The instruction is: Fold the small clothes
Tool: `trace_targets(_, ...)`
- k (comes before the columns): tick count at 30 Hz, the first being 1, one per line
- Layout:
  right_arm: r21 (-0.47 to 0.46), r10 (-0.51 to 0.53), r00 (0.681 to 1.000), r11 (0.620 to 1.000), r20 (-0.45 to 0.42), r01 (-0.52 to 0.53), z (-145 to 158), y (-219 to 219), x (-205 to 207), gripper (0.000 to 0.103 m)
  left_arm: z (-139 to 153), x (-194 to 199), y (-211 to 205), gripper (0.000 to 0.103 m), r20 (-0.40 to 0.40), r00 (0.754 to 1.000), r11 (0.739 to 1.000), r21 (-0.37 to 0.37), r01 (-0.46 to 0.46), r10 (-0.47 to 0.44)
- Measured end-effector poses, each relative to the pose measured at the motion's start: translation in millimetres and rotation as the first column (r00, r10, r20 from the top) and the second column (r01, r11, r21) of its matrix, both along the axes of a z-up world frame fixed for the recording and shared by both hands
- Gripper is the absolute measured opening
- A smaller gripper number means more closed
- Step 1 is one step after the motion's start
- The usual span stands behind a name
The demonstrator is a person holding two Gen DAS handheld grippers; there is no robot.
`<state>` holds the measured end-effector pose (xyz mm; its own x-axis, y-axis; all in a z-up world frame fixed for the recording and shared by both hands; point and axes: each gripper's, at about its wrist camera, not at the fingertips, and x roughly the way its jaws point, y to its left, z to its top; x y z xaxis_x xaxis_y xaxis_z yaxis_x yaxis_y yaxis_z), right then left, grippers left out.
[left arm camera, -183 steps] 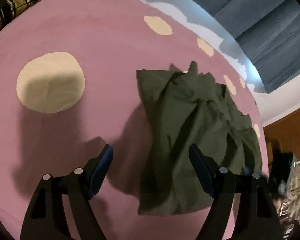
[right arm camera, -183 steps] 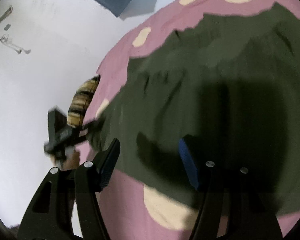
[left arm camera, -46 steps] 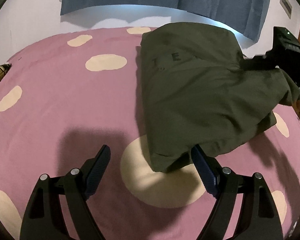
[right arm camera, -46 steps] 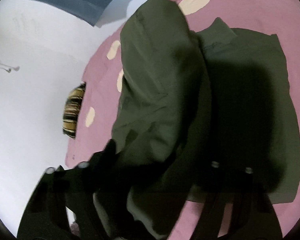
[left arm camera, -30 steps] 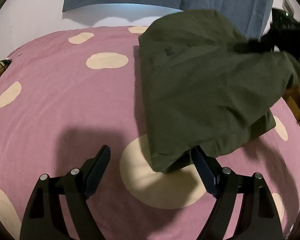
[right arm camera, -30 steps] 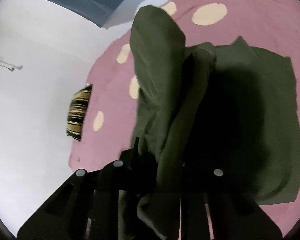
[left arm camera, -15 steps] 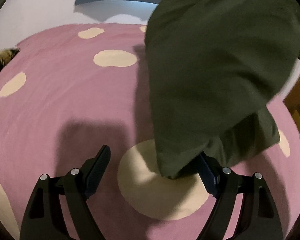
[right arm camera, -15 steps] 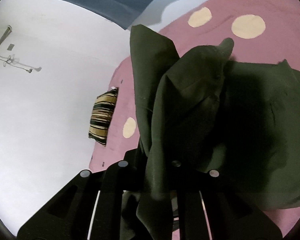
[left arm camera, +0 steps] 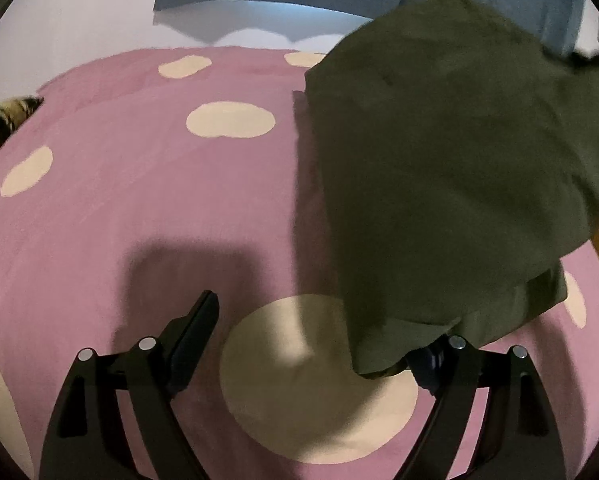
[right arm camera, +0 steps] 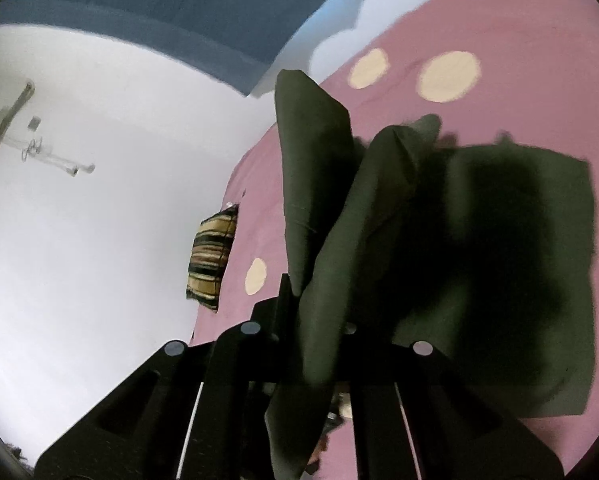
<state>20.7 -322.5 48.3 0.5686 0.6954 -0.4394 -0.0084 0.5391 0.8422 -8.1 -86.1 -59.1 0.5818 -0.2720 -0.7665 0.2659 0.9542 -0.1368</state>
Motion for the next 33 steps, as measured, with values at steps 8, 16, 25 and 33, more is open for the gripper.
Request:
trace_targets(8,0.124,-0.133,0.982,0.981,-0.135,0.15,-107.5,-69.8,-35.9,0.005,-3.4,0.7,-19.3,0.085,0.013,0.998,0.996,0.063,0.068,-0.069)
trace_targets(16,0.209,-0.112,0.983,0.968,-0.146,0.142,-130.0,-73.5,-47.0,0.046,-10.2,7.2,-18.2,0.085,-0.018,0.999,0.996,0.071,0.049,-0.048)
trace_targets(25,0.078,-0.011,0.996,0.997,-0.093,0.018,-113.7,-53.0,-73.6,0.04,-9.8,3.2,-25.1,0.085,-0.017,0.999,0.995,0.095,0.037,-0.036)
trace_targets(33,-0.022,-0.063,0.996,0.998,0.063,0.065,-78.0,-56.5,-93.7,0.01,13.9,-16.8,-42.4,0.085,0.142,0.988,0.979,0.203,0.035,-0.065)
